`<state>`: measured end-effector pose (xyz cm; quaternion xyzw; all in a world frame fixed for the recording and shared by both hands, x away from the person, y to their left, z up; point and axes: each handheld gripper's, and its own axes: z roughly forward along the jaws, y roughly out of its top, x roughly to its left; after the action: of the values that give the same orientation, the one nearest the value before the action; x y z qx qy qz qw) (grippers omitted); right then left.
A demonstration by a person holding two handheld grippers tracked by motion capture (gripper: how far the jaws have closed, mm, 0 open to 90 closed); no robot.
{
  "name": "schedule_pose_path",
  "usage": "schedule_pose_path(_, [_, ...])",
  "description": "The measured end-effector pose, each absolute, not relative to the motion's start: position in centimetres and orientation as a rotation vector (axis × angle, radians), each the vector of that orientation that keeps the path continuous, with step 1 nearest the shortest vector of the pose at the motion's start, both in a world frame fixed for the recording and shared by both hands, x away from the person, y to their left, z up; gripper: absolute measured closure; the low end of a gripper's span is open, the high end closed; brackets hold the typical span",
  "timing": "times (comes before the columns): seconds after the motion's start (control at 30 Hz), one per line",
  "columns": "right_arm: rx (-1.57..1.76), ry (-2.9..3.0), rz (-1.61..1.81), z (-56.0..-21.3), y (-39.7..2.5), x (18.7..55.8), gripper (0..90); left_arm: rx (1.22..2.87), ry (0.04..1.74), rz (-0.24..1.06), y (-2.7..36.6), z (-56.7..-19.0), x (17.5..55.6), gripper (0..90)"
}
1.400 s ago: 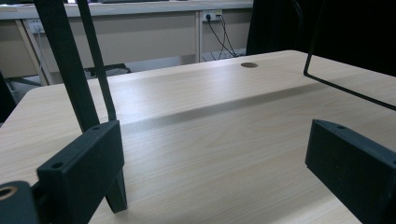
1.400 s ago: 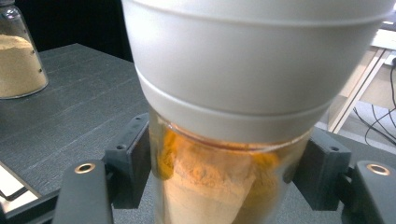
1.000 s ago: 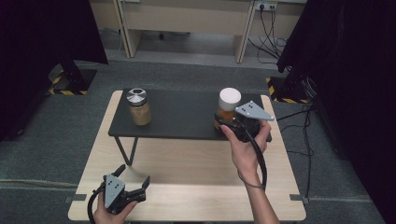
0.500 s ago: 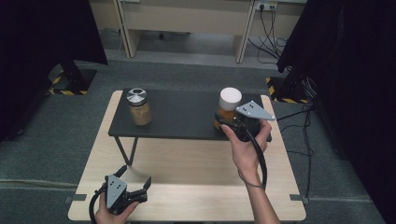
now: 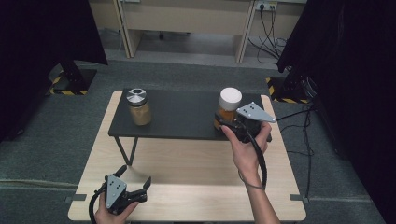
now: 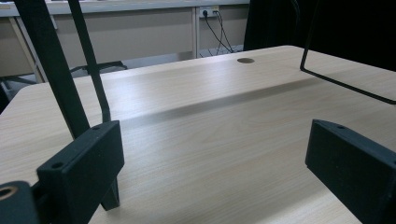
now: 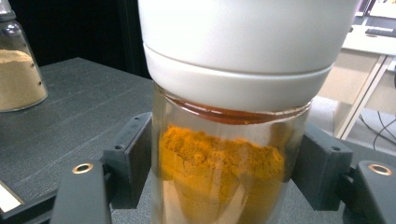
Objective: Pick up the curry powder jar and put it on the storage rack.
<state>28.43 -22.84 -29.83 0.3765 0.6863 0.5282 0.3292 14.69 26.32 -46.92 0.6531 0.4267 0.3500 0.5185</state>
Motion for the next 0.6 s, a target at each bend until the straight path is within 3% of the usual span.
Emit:
schedule_pose_path(0.3, [1.008, 1.756, 1.417, -30.5, -22.6, 27.7, 6.3, 1.571, 1.018, 0.839, 26.3, -46.9, 14.7, 3.8])
schedule_pose_path(0.6, [1.013, 1.73, 1.441, -31.5, -23.3, 26.9, 3.4, 1.563, 1.022, 0.84, 26.3, -47.0, 14.7, 3.8])
